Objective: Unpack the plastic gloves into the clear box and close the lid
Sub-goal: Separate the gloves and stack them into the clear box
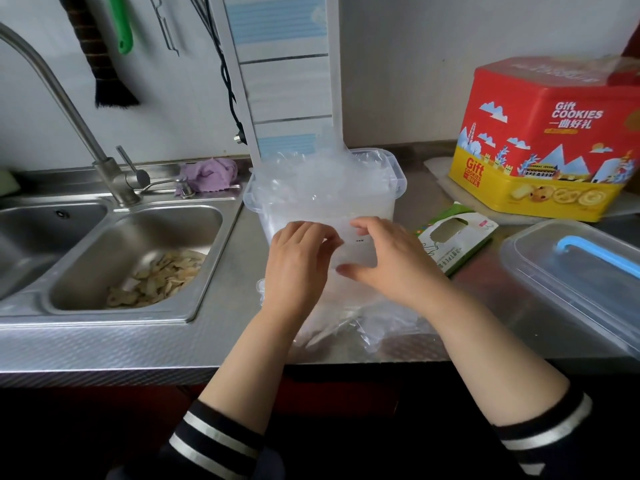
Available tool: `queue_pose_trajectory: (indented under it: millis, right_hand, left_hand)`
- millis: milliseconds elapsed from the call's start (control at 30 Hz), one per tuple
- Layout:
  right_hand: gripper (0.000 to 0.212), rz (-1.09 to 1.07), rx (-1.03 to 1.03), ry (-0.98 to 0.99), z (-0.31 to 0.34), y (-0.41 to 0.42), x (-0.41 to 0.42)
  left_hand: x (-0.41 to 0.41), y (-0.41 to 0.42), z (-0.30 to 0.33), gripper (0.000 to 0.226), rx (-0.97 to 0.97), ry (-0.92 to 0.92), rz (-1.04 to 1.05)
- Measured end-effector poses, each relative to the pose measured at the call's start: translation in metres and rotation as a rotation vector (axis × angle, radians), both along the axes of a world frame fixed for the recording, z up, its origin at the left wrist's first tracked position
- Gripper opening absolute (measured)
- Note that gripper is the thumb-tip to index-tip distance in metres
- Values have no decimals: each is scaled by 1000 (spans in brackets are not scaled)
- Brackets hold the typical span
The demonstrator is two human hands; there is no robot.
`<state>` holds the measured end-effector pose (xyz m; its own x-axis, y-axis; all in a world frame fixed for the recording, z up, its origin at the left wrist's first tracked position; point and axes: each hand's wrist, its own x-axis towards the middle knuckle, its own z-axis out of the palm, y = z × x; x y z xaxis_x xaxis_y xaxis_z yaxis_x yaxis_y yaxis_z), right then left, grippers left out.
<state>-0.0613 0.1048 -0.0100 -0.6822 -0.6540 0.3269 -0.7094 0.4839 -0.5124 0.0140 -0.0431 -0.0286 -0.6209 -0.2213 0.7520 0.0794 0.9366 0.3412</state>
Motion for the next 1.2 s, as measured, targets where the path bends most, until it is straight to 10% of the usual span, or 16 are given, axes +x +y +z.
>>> queue_pose_trajectory:
  millis: [267,534,901,1101,1201]
  right_hand:
    - [43,6,-228,-413,26,11,-11]
    - [110,332,-19,-423,39,27,-5]
    - [5,128,-650,-63,48,1,2]
    - [49,218,-702,-268,64,3,1]
    - [86,301,-402,-182,53,6,12]
  left_hand:
    - [7,-7,52,12,302,-31,-61]
    - [1,-18,82,21,677,-37,-152]
    - [7,-13,91,43,690,-192,-201]
    - [5,-14,93,54,734,-220,-163]
    - [1,-16,93,40,830,-162,-186]
